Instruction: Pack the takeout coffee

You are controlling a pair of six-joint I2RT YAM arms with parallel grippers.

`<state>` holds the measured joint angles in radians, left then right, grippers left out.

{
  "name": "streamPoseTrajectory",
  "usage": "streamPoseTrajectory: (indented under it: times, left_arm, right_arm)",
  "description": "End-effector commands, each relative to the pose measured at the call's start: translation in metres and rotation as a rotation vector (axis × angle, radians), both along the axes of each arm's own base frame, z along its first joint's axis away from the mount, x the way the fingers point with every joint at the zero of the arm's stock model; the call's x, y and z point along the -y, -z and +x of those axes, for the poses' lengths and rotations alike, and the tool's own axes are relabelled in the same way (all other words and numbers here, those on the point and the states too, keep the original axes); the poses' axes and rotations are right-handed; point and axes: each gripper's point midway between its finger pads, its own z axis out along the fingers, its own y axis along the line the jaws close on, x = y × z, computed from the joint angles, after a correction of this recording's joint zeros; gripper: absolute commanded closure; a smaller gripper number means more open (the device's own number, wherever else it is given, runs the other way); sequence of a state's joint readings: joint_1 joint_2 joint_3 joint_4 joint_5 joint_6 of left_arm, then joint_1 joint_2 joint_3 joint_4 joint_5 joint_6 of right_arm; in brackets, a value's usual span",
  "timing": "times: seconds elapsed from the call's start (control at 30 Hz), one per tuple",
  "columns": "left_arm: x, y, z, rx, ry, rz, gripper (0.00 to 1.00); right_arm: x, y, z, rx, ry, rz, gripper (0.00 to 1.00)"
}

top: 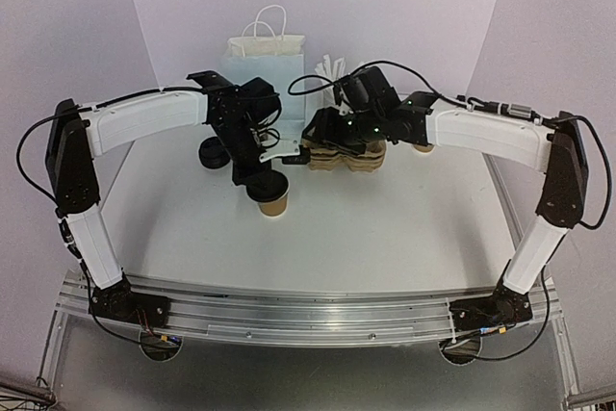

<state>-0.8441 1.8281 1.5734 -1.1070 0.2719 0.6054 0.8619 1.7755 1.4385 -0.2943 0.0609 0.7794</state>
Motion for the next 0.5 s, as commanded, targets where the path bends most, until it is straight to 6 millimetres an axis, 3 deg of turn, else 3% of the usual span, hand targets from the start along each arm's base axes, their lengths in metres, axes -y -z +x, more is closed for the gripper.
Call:
streamPoseTrajectory:
  times: [0.0,0.47]
  left_arm:
    - [0.016,-0.01,0.021,0.103,0.026,-0.043,1.0]
    - [0.016,0.011,0.017,0.061,0.03,-0.009,1.0]
  right_arm:
    - [0.002,-0.033,0.004,0.058,0.031,0.076,0.39]
    - [0.0,-0.028,0.005,0.057,0.033,0.077,0.39]
